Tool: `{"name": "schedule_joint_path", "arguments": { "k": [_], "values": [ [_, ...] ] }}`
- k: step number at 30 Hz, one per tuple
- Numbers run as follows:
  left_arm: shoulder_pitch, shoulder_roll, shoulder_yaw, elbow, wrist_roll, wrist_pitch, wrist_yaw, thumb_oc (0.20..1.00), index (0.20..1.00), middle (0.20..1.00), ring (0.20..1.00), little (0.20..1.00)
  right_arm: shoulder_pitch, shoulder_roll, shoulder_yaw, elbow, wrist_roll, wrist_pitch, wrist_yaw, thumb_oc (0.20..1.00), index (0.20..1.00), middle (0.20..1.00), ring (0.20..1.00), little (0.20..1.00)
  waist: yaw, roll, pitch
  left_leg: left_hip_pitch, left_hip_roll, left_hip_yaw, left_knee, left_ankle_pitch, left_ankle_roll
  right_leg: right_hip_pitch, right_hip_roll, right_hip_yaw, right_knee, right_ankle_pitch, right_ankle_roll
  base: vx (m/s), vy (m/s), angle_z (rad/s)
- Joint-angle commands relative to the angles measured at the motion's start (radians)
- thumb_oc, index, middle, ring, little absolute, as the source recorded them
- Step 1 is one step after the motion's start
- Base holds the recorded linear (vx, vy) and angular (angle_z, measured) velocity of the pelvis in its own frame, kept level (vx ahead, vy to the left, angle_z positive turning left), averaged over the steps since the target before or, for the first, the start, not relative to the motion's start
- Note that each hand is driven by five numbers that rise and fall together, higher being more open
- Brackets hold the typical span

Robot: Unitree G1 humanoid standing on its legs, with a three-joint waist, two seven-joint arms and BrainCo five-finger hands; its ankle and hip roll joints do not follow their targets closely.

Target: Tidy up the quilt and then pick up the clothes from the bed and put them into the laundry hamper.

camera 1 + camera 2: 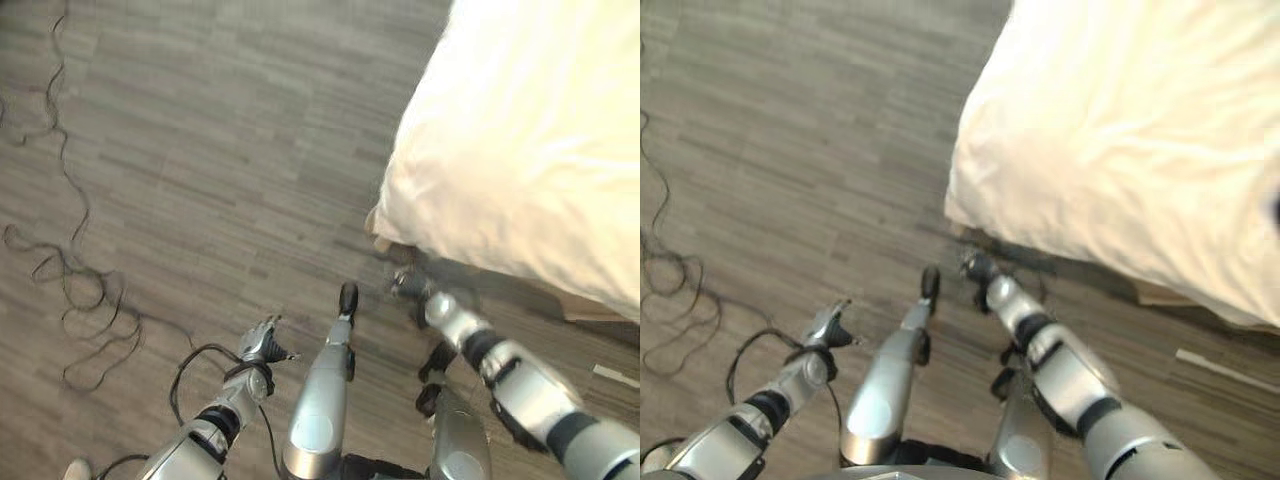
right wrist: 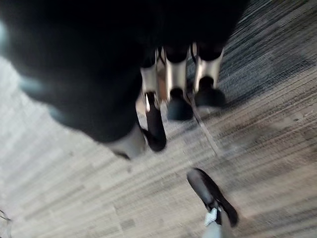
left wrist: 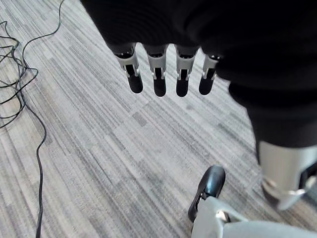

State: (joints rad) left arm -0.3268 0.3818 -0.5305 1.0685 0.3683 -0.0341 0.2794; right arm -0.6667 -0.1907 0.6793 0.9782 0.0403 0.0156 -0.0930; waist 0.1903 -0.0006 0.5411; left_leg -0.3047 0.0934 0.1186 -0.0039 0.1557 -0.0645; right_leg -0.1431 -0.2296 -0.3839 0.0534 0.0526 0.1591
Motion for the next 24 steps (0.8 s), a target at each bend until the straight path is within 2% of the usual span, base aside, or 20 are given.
{"name": "schedule_joint_path", "arguments": {
  "k": [1,2,3,4,6,7,8,9,10,11,12,13,15,16,19,20,21,22,23,24],
  "values": [
    [0.071,-0.023,-0.014,0.049,0.034,0.015,-0.01,1.0,1.0,1.0,1.0,1.0,0.018,-0.088,0.016,-0.23,0.068,-0.09,0.084,0.2,0.2,0.2,0.2,0.2,-0.022,-0.022,-0.11,0.011,0.122,0.008,0.054,-0.067,-0.123,-0.079,-0.055,0.054,0.035,-0.031,0.069,0.11,0.005,-0.22],
    [0.082,-0.024,0.001,0.057,0.042,0.015,-0.013,1.0,1.0,1.0,1.0,1.0,0.049,-0.123,0.022,-0.339,0.117,-0.111,0.116,0.2,0.2,0.2,0.2,0.2,-0.035,-0.035,-0.123,0.034,0.125,0.015,0.043,-0.069,-0.123,-0.065,-0.053,0.058,0.023,-0.027,0.07,0.17,0.02,-0.32],
    [0.11,-0.019,0.035,0.08,0.058,0.017,-0.024,1.0,1.0,1.0,1.0,1.0,0.1,-0.219,-0.012,-0.604,0.303,-0.178,0.182,0.2,0.2,0.2,0.2,0.2,-0.066,-0.061,-0.156,0.087,0.128,0.036,0.014,-0.073,-0.124,-0.035,-0.045,0.07,-0.001,-0.021,0.075,0.23,0.024,-0.27],
    [0.122,-0.02,0.051,0.088,0.059,0.015,-0.029,1.0,1.0,1.0,1.0,1.0,0.115,-0.248,-0.047,-0.716,0.403,-0.198,0.212,0.2,0.2,0.2,0.2,0.2,-0.084,-0.071,-0.166,0.11,0.129,0.046,0.01,-0.082,-0.122,-0.023,-0.043,0.079,-0.004,-0.023,0.077,0.21,0.03,-0.28],
    [0.14,-0.021,0.077,0.083,0.05,0.009,-0.043,1.0,1.0,1.0,1.0,1.0,0.142,-0.309,-0.133,-0.904,0.49,-0.243,0.219,0.2,0.2,0.2,0.2,0.2,-0.104,-0.075,-0.172,0.122,0.128,0.058,0.02,-0.096,-0.119,-0.023,-0.042,0.094,0.001,-0.026,0.078,0.07,0.013,-0.4],
    [0.132,-0.02,0.086,0.081,0.036,0.002,-0.038,1.0,1.0,1.0,1.0,1.0,0.126,-0.323,-0.218,-0.991,0.523,-0.289,0.183,0.2,0.2,0.2,0.2,0.2,-0.12,-0.07,-0.156,0.098,0.127,0.059,0.051,-0.102,-0.119,-0.054,-0.045,0.111,0.022,-0.027,0.077,-0.01,0.003,-0.48],
    [0.132,-0.02,0.086,0.081,0.036,0.002,-0.038,1.0,1.0,1.0,1.0,1.0,0.126,-0.323,-0.218,-0.991,0.523,-0.289,0.183,0.2,0.2,0.2,0.2,0.2,-0.12,-0.07,-0.157,0.097,0.127,0.059,0.052,-0.102,-0.119,-0.055,-0.045,0.111,0.023,-0.027,0.077,-0.11,0.007,-0.29],
    [0.112,-0.028,0.081,0.067,0.008,-0.001,-0.029,1.0,1.0,1.0,1.0,1.0,0.087,-0.301,-0.292,-0.976,0.534,-0.324,0.106,0.2,0.2,0.2,0.2,0.2,-0.131,-0.052,-0.125,0.066,0.126,0.058,0.09,-0.104,-0.122,-0.094,-0.048,0.126,0.052,-0.032,0.074,-0.08,0.004,-0.12],
    [0.11,-0.028,0.08,0.067,0.008,-0.001,-0.03,1.0,1.0,1.0,1.0,1.0,0.086,-0.301,-0.293,-0.976,0.534,-0.324,0.105,0.2,0.2,0.2,0.2,0.2,-0.13,-0.052,-0.125,0.062,0.127,0.058,0.094,-0.106,-0.122,-0.098,-0.048,0.127,0.056,-0.033,0.074,-0.12,-0.002,-0.25],
    [0.098,-0.033,0.075,0.063,-0.008,-0.003,-0.023,1.0,1.0,1.0,1.0,1.0,0.059,-0.291,-0.321,-0.935,0.531,-0.338,0.062,0.2,0.2,0.2,0.2,0.2,-0.132,-0.041,-0.104,0.033,0.127,0.056,0.116,-0.106,-0.124,-0.124,-0.051,0.133,0.074,-0.036,0.071,-0.13,-0.004,-0.27],
    [0.079,-0.038,0.06,0.055,-0.032,-0.007,-0.018,1.0,1.0,1.0,1.0,1.0,-0.006,-0.286,-0.367,-0.816,0.513,-0.342,-0.015,0.2,0.2,0.2,0.2,0.2,-0.138,-0.021,-0.071,-0.012,0.129,0.061,0.141,-0.104,-0.13,-0.167,-0.057,0.142,0.096,-0.039,0.069,-0.13,-0.004,-0.18],
    [0.076,-0.038,0.06,0.055,-0.032,-0.007,-0.018,1.0,1.0,1.0,1.0,1.0,-0.012,-0.286,-0.366,-0.811,0.513,-0.344,-0.015,0.2,0.2,0.2,0.2,0.2,-0.137,-0.021,-0.071,-0.016,0.13,0.06,0.145,-0.106,-0.13,-0.172,-0.057,0.143,0.099,-0.039,0.068,-0.12,0.01,0.0],
    [0.051,-0.032,0.037,0.054,-0.031,-0.007,-0.015,1.0,1.0,1.0,1.0,1.0,-0.082,-0.294,-0.377,-0.633,0.48,-0.324,-0.085,0.2,0.2,0.2,0.2,0.2,-0.146,-0.004,-0.043,-0.056,0.135,0.066,0.171,-0.114,-0.133,-0.221,-0.063,0.157,0.135,-0.047,0.067,-0.09,0.042,-0.01],
    [0.038,-0.023,0.028,0.042,-0.023,-0.005,-0.014,1.0,1.0,1.0,1.0,1.0,-0.102,-0.304,-0.38,-0.531,0.43,-0.289,-0.113,0.2,0.2,0.2,0.2,0.2,-0.156,0.0,-0.03,-0.081,0.14,0.071,0.199,-0.124,-0.129,-0.253,-0.067,0.172,0.165,-0.053,0.064,-0.09,0.059,-0.08],
    [0.031,-0.017,0.026,0.034,-0.019,-0.005,-0.01,1.0,1.0,1.0,1.0,1.0,-0.094,-0.306,-0.389,-0.49,0.414,-0.28,-0.12,0.2,0.2,0.2,0.2,0.2,-0.16,0.001,-0.026,-0.095,0.141,0.072,0.218,-0.131,-0.122,-0.273,-0.069,0.183,0.182,-0.054,0.061,-0.03,0.066,-0.18],
    [0.021,-0.012,0.035,0.02,-0.012,0.002,-0.002,1.0,1.0,1.0,1.0,1.0,0.014,-0.31,-0.444,-0.385,0.381,-0.254,-0.141,0.2,0.2,0.2,0.2,0.2,-0.177,0.0,-0.024,-0.087,0.14,0.085,0.256,-0.167,-0.112,-0.28,-0.079,0.198,0.216,-0.065,0.063,-0.01,0.067,-0.2],
    [0.021,-0.011,0.034,0.02,-0.012,0.002,-0.002,1.0,1.0,1.0,1.0,1.0,0.015,-0.31,-0.445,-0.386,0.381,-0.254,-0.141,0.2,0.2,0.2,0.2,0.2,-0.176,-0.001,-0.026,-0.089,0.139,0.086,0.252,-0.161,-0.111,-0.282,-0.079,0.198,0.211,-0.059,0.063,0.01,0.088,-0.11],
    [0.018,-0.015,0.041,0.028,-0.013,0.005,0.0,1.0,1.0,1.0,1.0,1.0,0.074,-0.299,-0.478,-0.369,0.39,-0.253,-0.143,0.2,0.2,0.2,0.2,0.2,-0.186,-0.003,-0.029,-0.078,0.137,0.091,0.251,-0.168,-0.111,-0.274,-0.081,0.198,0.206,-0.059,0.064,0.06,0.087,0.01],
    [0.024,-0.017,0.058,0.035,-0.002,0.015,-0.008,1.0,1.0,1.0,1.0,1.0,0.226,-0.279,-0.57,-0.351,0.423,-0.251,-0.136,0.2,0.2,0.2,0.2,0.2,-0.214,-0.008,-0.043,-0.04,0.131,0.108,0.244,-0.19,-0.109,-0.249,-0.085,0.198,0.191,-0.058,0.071,0.06,0.087,-0.03],
    [0.024,-0.016,0.057,0.034,-0.002,0.015,-0.008,1.0,1.0,1.0,1.0,1.0,0.229,-0.279,-0.571,-0.353,0.423,-0.25,-0.136,0.2,0.2,0.2,0.2,0.2,-0.213,-0.009,-0.045,-0.041,0.129,0.108,0.239,-0.184,-0.108,-0.249,-0.085,0.198,0.186,-0.052,0.071,0.1,0.098,-0.05]
  ]
}}
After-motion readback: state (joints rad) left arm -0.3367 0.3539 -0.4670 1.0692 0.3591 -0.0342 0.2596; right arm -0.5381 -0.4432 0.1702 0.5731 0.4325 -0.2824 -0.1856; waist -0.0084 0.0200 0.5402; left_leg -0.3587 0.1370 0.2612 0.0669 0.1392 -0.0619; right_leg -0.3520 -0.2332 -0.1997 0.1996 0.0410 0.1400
